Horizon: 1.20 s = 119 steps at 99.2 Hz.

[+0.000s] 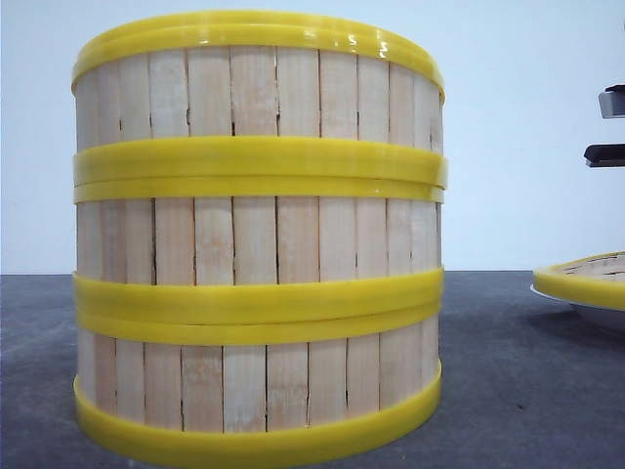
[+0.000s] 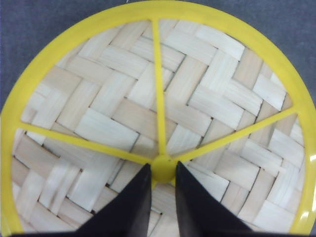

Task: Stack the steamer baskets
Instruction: 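Grasp the woven bamboo lid at its center hub with the right gripper, then carry the lid over the stack and lower it onto the top basket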

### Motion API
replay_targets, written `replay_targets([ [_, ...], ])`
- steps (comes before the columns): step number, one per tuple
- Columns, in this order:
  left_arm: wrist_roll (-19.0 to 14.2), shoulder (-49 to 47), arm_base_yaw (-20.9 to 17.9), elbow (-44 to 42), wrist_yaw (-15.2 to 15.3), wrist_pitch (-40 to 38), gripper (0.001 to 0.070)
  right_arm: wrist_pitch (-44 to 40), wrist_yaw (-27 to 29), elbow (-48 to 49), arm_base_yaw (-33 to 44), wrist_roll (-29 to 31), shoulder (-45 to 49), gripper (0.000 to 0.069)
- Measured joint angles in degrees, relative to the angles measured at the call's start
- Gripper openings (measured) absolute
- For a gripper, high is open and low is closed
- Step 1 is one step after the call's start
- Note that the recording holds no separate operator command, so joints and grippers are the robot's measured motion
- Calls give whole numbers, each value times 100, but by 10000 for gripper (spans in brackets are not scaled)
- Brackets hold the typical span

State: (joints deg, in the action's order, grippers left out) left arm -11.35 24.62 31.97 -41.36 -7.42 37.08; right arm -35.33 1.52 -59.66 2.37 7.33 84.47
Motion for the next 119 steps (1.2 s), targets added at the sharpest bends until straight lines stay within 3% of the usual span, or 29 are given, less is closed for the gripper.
replay_targets([
  [27,0,0,0,0,-2,-2,282,-262,0,-396,-2,0,-151,56],
  [53,0,0,0,0,-2,-2,282,-1008,-28,-1285,-175,-76,-911,56],
  [61,0,0,0,0,-2,0,282,-1377,-264,-1611,-378,-203,-1062,55],
  [80,26,0,0,0,0,-2,282,-2337,-929,-2610,-1187,-426,-1115,55],
  [119,42,0,0,0,-2,0,282,-2612,-1049,-3794,-3731,-391,-793,52],
])
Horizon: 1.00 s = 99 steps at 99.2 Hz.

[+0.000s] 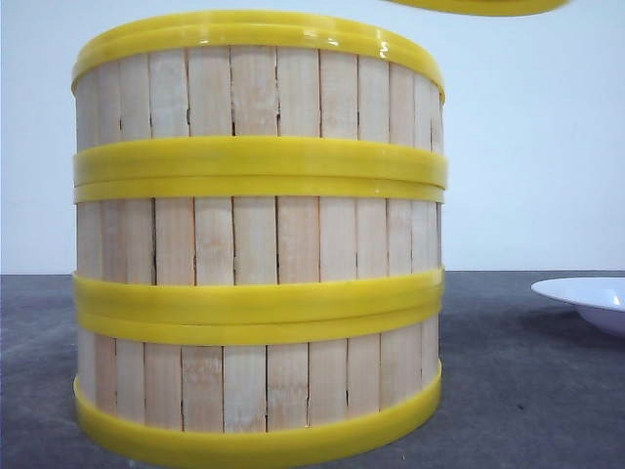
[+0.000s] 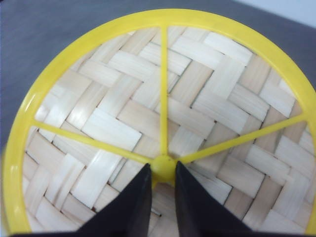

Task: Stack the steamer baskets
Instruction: 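Carry the lid over the stack and lower it onto the top basket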

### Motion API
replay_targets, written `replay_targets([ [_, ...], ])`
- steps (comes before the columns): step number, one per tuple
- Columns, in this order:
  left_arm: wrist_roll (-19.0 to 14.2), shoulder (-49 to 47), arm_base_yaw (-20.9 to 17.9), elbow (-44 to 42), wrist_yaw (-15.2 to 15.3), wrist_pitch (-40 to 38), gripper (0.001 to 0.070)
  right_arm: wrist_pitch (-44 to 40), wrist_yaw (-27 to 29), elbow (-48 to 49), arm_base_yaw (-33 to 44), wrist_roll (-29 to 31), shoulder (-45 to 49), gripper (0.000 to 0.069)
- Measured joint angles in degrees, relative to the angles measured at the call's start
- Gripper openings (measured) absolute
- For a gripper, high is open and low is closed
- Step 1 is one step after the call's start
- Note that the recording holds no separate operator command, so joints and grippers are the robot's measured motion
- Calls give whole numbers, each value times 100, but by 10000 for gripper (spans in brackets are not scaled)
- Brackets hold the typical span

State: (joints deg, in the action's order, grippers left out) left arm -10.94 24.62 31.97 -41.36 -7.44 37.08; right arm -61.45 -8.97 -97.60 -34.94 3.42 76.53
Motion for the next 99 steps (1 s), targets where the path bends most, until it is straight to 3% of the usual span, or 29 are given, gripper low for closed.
replay_targets([
  [16,0,0,0,0,0,0,282,-79,37,2,-767,0,535,52],
  [36,0,0,0,0,0,0,282,-92,544,-28,-1349,-7,1001,52],
  [99,0,0,0,0,0,42,282,-378,629,-382,-1676,-63,1532,52],
])
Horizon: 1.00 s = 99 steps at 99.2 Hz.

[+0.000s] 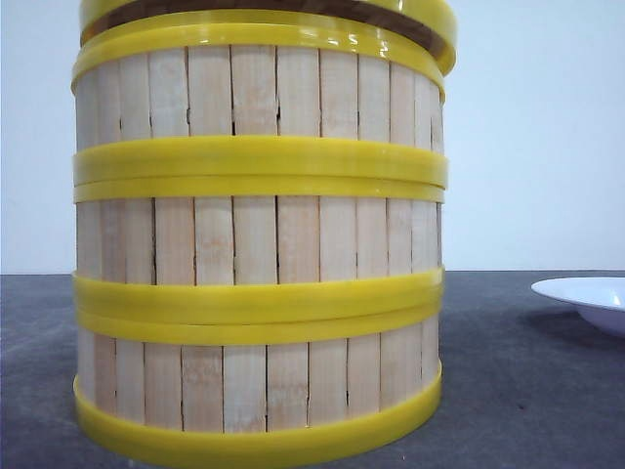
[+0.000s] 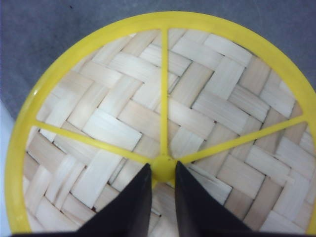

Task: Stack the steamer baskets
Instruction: 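Carry the lid over the stack and lower it onto the top basket, then release the lid and raise the right gripper away from the stack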

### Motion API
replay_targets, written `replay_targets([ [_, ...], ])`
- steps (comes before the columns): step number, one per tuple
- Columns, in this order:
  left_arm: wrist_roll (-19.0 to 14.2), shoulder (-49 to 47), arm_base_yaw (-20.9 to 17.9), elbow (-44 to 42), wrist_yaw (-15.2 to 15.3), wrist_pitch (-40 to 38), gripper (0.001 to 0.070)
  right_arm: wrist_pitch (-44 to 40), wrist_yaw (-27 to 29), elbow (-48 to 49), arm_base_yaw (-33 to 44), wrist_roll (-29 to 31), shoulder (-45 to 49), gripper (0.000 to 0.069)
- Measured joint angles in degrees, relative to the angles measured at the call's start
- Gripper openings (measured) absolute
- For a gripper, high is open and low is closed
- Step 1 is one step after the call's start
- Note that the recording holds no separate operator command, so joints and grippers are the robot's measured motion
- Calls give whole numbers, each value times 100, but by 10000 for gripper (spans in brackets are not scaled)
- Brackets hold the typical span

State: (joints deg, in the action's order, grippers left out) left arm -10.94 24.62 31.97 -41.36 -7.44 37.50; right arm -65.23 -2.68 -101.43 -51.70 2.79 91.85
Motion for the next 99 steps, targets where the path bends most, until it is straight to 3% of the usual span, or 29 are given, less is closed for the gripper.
replay_targets([
  [68,2,0,0,0,0,52,282,24,85,-11,-2,-4,232,57],
  [74,4,0,0,0,0,52,282,26,92,-11,-2,-4,236,98],
  [87,28,0,0,0,0,52,282,83,125,-11,0,-4,247,276],
  [99,42,0,0,0,0,55,282,136,197,-92,0,-4,247,324],
])
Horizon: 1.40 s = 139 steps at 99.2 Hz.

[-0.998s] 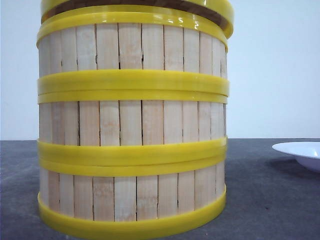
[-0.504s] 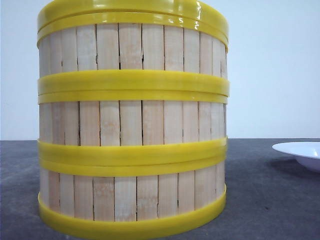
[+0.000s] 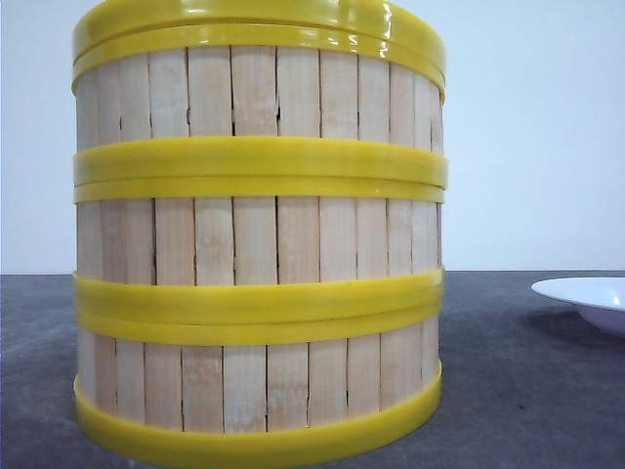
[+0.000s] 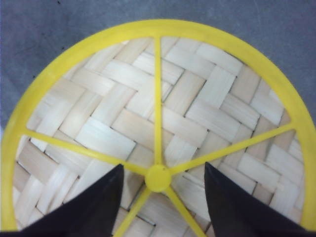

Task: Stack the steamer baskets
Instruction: 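Release the lid and raise the right gripper away from the stack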

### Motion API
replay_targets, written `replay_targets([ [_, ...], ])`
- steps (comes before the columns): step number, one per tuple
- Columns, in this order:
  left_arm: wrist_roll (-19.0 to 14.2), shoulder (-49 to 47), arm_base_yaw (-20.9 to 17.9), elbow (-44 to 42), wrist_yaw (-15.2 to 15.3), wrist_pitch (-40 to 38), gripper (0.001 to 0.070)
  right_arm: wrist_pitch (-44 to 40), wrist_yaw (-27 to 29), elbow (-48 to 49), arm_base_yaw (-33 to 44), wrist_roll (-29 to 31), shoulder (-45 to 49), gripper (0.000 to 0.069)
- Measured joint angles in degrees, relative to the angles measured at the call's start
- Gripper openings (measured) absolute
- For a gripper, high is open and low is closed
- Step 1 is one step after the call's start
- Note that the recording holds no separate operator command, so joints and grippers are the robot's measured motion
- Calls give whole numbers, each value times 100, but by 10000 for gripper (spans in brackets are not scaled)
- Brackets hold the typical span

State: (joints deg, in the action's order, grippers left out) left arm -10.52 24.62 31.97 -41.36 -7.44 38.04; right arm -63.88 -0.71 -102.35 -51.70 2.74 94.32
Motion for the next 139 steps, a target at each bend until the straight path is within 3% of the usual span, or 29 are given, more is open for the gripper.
replay_targets([
  [17,2,0,0,0,0,0,282,11,476,-468,0,0,-168,333],
  [35,2,0,0,0,0,2,282,92,1108,-979,-2,0,-944,333],
  [56,0,0,0,0,0,0,282,-44,2164,-990,0,0,-1963,334],
  [76,2,0,0,0,0,-2,282,-310,2618,-796,-2,2,-2704,334],
  [90,0,0,0,0,0,-2,282,-271,2830,-68,-2,72,-3386,334],
  [104,2,0,0,0,0,-2,282,39,3097,1239,-2,356,-4197,334],
  [126,2,0,0,0,0,-2,282,688,3112,3425,-4,1005,-5379,334],
  [139,0,0,0,0,0,-2,282,741,3110,4131,-4,1327,-5646,334],
])
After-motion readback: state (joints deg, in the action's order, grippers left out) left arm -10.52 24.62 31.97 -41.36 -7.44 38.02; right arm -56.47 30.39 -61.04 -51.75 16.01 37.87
